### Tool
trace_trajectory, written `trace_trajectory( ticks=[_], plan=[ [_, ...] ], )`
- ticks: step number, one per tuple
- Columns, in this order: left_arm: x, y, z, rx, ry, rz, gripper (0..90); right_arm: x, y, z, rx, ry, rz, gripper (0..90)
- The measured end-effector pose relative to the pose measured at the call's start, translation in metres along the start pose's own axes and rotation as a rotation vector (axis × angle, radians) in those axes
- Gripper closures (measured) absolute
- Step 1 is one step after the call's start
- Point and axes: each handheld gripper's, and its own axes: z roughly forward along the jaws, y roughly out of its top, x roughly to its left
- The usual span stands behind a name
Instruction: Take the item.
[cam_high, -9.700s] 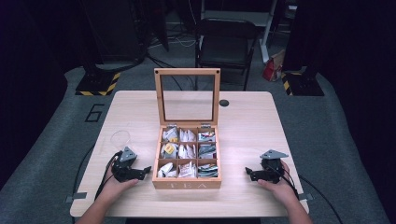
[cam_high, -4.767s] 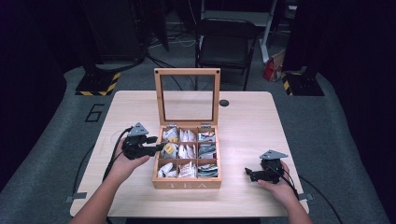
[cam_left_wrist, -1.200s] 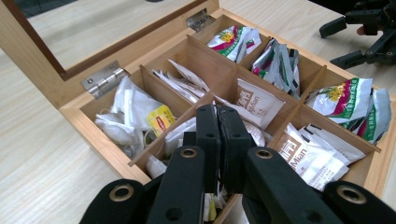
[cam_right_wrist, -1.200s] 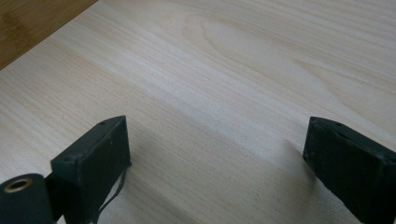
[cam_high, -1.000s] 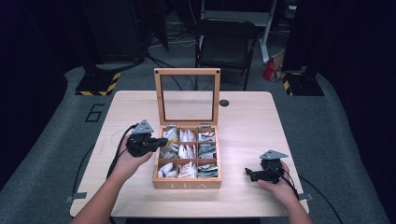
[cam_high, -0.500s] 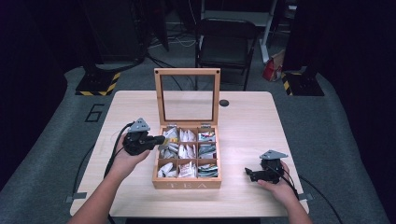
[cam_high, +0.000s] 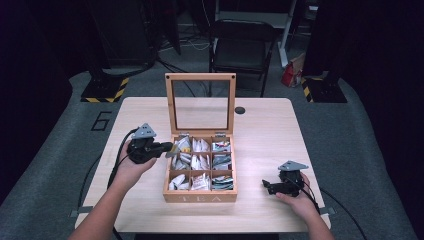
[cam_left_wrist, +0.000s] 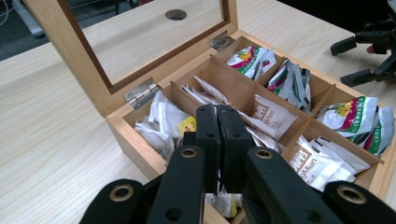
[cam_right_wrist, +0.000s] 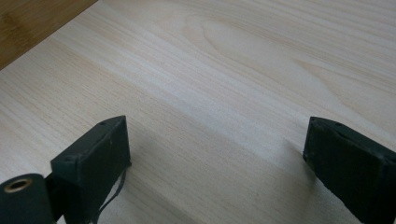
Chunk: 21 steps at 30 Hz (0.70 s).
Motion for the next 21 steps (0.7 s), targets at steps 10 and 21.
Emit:
trace_trajectory(
  ticks=[10,21],
  plan=[
    [0.004,0.002,-0.01,-0.014,0.02,-0.003,88.2,0.0,0.0,0.0,0.001,0.0,0.0,6.6],
    [0.012,0.002,-0.024,-0.028,0.047,-0.016,88.2,0.0,0.0,0.0,0.001,0.001,0.0,6.6]
  ],
)
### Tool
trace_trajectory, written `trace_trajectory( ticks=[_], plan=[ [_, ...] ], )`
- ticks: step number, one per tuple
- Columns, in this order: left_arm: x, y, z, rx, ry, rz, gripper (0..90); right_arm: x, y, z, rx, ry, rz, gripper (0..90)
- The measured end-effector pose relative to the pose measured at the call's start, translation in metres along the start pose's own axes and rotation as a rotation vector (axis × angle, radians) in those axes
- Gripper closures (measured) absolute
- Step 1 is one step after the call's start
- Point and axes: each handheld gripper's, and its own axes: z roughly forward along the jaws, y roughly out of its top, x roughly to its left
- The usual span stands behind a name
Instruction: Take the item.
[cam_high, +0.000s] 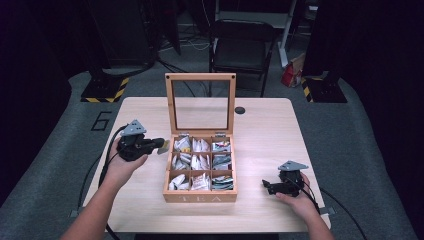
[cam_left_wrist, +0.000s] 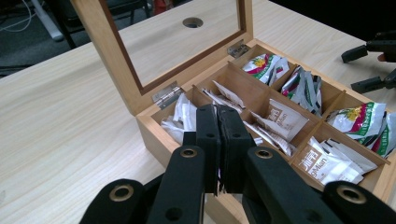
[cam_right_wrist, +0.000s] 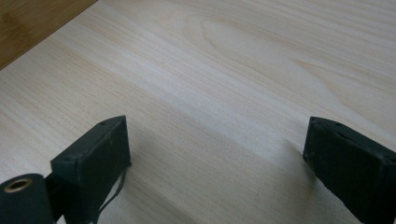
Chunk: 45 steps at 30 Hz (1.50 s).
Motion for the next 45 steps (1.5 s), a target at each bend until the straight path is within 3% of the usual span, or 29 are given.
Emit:
trace_trajectory(
  ticks=[28,45],
  plan=[
    [0.025,-0.008,-0.028,-0.016,0.072,-0.039,88.2,0.0,0.0,0.0,0.0,-0.001,0.0,6.6],
    [0.047,-0.02,-0.043,-0.021,0.138,-0.095,88.2,0.0,0.0,0.0,0.0,-0.001,0.0,6.6]
  ],
)
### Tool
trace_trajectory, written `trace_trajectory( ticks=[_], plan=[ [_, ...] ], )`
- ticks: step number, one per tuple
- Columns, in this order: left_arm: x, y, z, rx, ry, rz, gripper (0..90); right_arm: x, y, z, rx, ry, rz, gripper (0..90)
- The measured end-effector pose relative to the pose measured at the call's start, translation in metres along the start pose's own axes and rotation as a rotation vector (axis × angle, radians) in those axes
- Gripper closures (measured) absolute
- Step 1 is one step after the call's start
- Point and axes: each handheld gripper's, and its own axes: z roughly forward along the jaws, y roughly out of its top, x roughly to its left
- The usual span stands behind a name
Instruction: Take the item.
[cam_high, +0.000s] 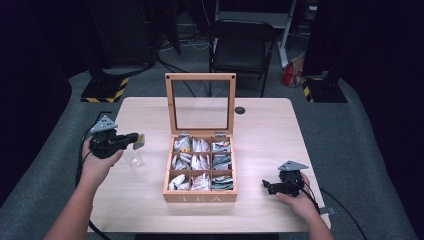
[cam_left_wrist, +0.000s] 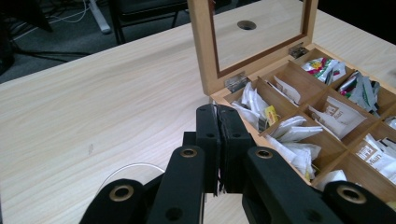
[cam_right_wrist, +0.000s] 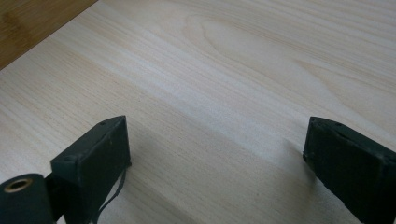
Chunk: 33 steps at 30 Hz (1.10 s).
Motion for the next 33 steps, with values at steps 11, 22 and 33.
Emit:
trace_trajectory(
  ticks=[11,22,33],
  plan=[
    [0.01,-0.007,-0.002,0.005,0.029,-0.034,88.2,0.0,0.0,0.0,0.0,0.0,0.0,6.6],
    [0.018,-0.01,-0.001,-0.005,0.06,-0.057,88.2,0.0,0.0,0.0,0.0,0.0,0.0,6.6],
    [0.026,-0.013,0.003,0.009,0.073,-0.073,88.2,0.0,0.0,0.0,0.0,0.0,0.0,6.6]
  ],
)
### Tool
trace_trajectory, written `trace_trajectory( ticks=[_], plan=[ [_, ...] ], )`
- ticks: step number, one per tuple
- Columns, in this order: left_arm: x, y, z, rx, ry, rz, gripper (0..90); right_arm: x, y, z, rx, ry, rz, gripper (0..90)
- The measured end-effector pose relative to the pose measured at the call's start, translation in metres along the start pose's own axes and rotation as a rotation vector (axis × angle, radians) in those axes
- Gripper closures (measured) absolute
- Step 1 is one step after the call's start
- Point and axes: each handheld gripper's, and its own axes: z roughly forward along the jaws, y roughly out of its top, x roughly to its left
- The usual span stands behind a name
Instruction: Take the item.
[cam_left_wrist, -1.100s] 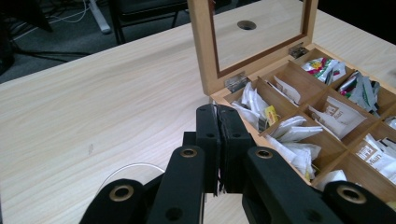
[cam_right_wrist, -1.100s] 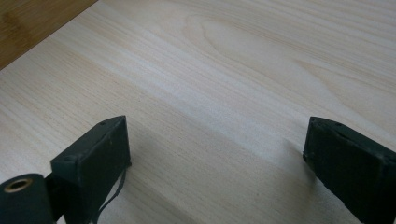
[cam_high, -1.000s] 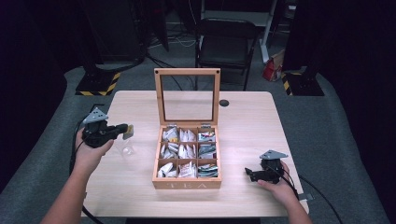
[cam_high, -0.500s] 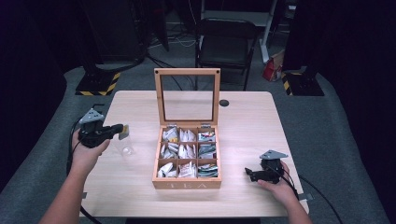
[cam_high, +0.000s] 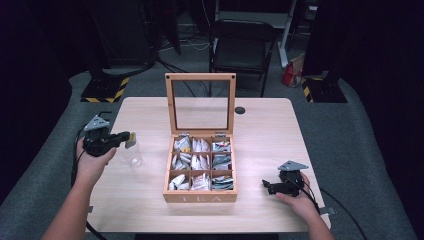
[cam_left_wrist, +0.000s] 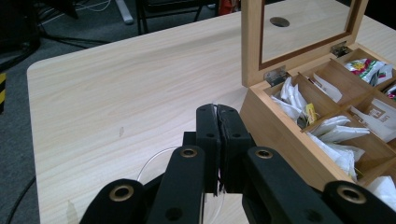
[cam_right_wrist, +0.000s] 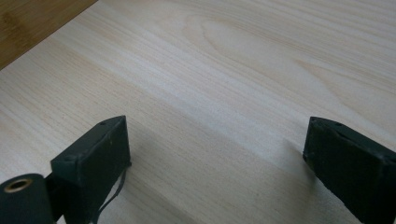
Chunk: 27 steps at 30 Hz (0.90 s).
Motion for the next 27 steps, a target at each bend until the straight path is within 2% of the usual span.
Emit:
trace_trajectory(
  ticks=[10,27],
  plan=[
    [0.01,-0.014,0.009,0.014,0.02,-0.045,88.2,0.0,0.0,0.0,0.0,0.0,0.0,6.6],
    [0.016,-0.033,0.023,0.06,0.025,-0.079,88.1,0.0,0.0,0.0,0.0,0.0,0.0,6.6]
  ],
)
